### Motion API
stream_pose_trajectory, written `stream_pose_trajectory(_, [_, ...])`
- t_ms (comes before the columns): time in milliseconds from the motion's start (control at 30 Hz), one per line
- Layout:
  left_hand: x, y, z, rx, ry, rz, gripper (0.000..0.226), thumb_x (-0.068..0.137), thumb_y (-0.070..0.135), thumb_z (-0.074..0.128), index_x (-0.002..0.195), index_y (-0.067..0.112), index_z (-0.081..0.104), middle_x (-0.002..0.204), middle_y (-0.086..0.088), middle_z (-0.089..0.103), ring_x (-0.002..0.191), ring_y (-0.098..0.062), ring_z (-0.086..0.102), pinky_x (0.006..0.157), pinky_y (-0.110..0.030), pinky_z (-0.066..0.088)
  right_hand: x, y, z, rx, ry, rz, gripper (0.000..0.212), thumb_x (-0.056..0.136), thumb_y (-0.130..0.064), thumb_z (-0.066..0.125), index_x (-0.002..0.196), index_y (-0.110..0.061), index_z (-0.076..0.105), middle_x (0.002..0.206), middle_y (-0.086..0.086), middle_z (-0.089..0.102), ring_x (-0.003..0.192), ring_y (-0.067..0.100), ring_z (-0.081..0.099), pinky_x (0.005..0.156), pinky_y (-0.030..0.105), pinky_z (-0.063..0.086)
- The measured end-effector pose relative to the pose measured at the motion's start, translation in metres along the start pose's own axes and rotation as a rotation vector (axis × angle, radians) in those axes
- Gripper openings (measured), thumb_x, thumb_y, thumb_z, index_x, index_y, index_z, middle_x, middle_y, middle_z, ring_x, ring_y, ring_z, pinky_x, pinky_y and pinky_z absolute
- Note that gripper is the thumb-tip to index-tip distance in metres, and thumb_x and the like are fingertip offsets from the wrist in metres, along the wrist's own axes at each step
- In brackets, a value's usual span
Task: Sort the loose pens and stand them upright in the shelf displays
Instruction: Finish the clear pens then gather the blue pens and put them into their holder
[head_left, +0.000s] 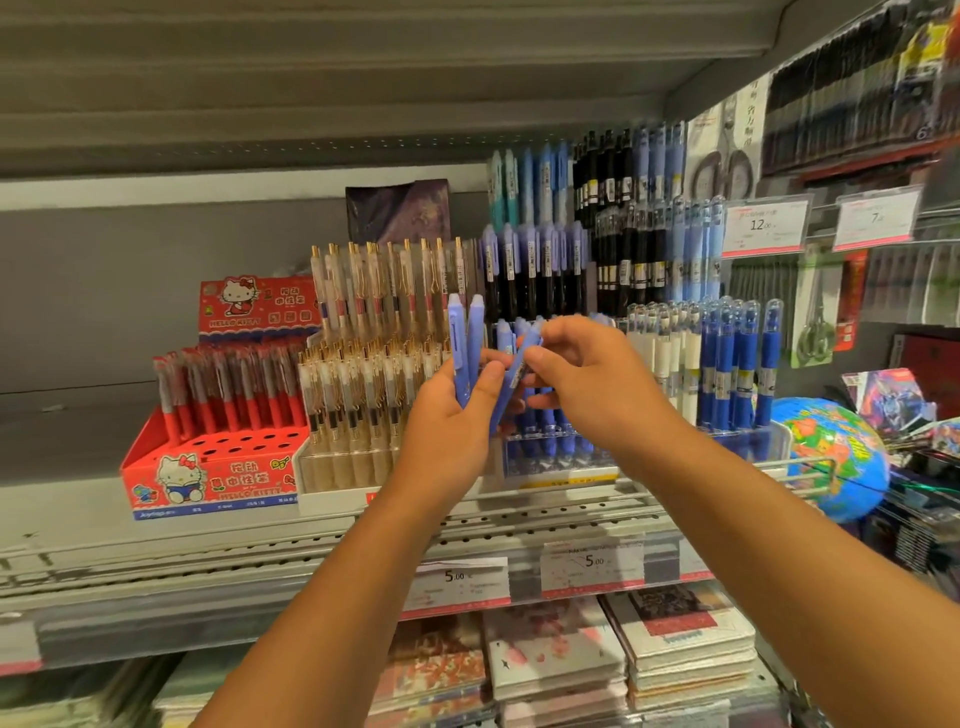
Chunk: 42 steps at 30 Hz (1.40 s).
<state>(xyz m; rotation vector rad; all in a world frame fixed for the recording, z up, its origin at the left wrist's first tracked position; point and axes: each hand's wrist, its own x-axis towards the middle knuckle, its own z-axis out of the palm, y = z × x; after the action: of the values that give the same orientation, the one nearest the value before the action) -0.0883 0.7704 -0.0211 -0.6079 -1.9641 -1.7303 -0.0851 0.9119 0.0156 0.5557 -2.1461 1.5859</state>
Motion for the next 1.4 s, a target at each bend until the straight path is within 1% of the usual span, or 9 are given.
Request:
stream_pose_trajectory(100, [-0.001, -0.002, -0.004, 0.022, 0.025, 0.005, 0.019, 0.101, 0.031, 0.048, 0.098, 0.033, 0.066, 0.085, 0.012, 0.071, 0.082, -0.012, 0.068, 0.076, -0.029, 0.059, 0.004, 0.007, 0.001, 0.061, 0.021, 0.022, 0.015, 0.101, -0.014, 0.05, 0.11, -0.006, 0.061, 0.1, 0.011, 0.069, 0.09, 0.022, 0.069, 0.073, 0.03, 0.061])
stream_pose_trajectory(233, [-0.005, -0.002, -0.007, -0.002, 0.061, 0.043, 0.017, 0.099, 0.033, 0.047, 0.103, 0.024, 0.062, 0.067, 0.011, 0.061, 0.053, -0.006, 0.053, 0.053, -0.016, 0.047, 0.007, 0.013, -0.001, 0.199, 0.041, 0.006, 0.011, 0.101, -0.012, 0.052, 0.099, -0.014, 0.063, 0.094, 0.013, 0.072, 0.084, 0.028, 0.07, 0.064, 0.027, 0.06])
stream_pose_trajectory(433, [-0.003, -0.001, -0.007, 0.016, 0.028, 0.005, 0.028, 0.087, 0.061, 0.047, 0.101, 0.037, 0.047, 0.065, 0.006, 0.048, 0.046, -0.007, 0.038, 0.047, -0.023, 0.035, 0.017, 0.013, -0.011, 0.205, 0.132, -0.07, 0.014, 0.101, -0.012, 0.052, 0.104, -0.025, 0.056, 0.091, 0.015, 0.071, 0.087, 0.027, 0.069, 0.066, 0.031, 0.061])
stream_pose_trajectory(567, [-0.001, -0.001, -0.008, -0.099, 0.074, -0.037, 0.011, 0.103, 0.038, 0.043, 0.093, 0.032, 0.044, 0.061, 0.011, 0.047, 0.043, -0.007, 0.031, 0.04, -0.021, 0.03, 0.023, 0.008, -0.015, 0.174, 0.152, -0.111, 0.014, 0.101, -0.01, 0.053, 0.108, -0.021, 0.057, 0.096, 0.013, 0.067, 0.085, 0.025, 0.069, 0.066, 0.031, 0.062])
stream_pose_trajectory(667, [-0.001, -0.001, -0.009, -0.122, 0.095, -0.054, 0.027, 0.104, 0.032, 0.041, 0.08, 0.041, 0.047, 0.063, 0.009, 0.046, 0.044, -0.008, 0.029, 0.039, -0.022, 0.028, 0.028, 0.006, -0.016, 0.135, 0.155, -0.128, 0.015, 0.1, -0.01, 0.053, 0.109, -0.021, 0.058, 0.098, 0.015, 0.063, 0.086, 0.026, 0.068, 0.067, 0.033, 0.062])
stream_pose_trajectory(800, [-0.003, -0.004, -0.008, -0.029, 0.103, -0.019, 0.015, 0.105, 0.036, 0.04, 0.098, 0.036, 0.054, 0.065, 0.007, 0.045, 0.045, -0.008, 0.034, 0.043, -0.021, 0.034, 0.031, 0.007, -0.014, 0.041, 0.153, -0.146, 0.017, 0.1, -0.012, 0.055, 0.113, -0.022, 0.059, 0.094, 0.01, 0.062, 0.084, 0.021, 0.068, 0.065, 0.031, 0.062])
stream_pose_trajectory(900, [-0.003, -0.006, -0.007, -0.01, 0.091, -0.031, 0.018, 0.104, 0.035, 0.042, 0.104, 0.03, 0.059, 0.064, 0.013, 0.054, 0.052, -0.008, 0.046, 0.049, -0.021, 0.044, 0.033, 0.01, -0.011, 0.008, 0.122, -0.125, 0.017, 0.099, -0.013, 0.055, 0.113, -0.024, 0.058, 0.094, 0.009, 0.063, 0.083, 0.023, 0.069, 0.065, 0.033, 0.062])
stream_pose_trajectory(1033, [-0.004, -0.005, -0.009, -0.078, 0.043, -0.027, 0.015, 0.102, 0.03, 0.049, 0.11, 0.026, 0.06, 0.072, 0.006, 0.066, 0.058, -0.016, 0.061, 0.056, -0.028, 0.056, 0.035, 0.01, -0.009, -0.007, 0.099, -0.111, 0.016, 0.099, -0.013, 0.056, 0.111, -0.023, 0.06, 0.091, 0.008, 0.063, 0.079, 0.022, 0.069, 0.061, 0.028, 0.061])
stream_pose_trajectory(1400, [-0.003, -0.003, -0.009, -0.153, 0.071, -0.04, 0.014, 0.102, 0.022, 0.05, 0.111, 0.03, 0.058, 0.085, -0.002, 0.074, 0.063, -0.025, 0.069, 0.054, -0.034, 0.059, 0.04, 0.014, 0.0, -0.073, 0.062, -0.096, 0.013, 0.097, -0.01, 0.059, 0.103, -0.021, 0.062, 0.083, 0.01, 0.062, 0.071, 0.023, 0.067, 0.055, 0.029, 0.061])
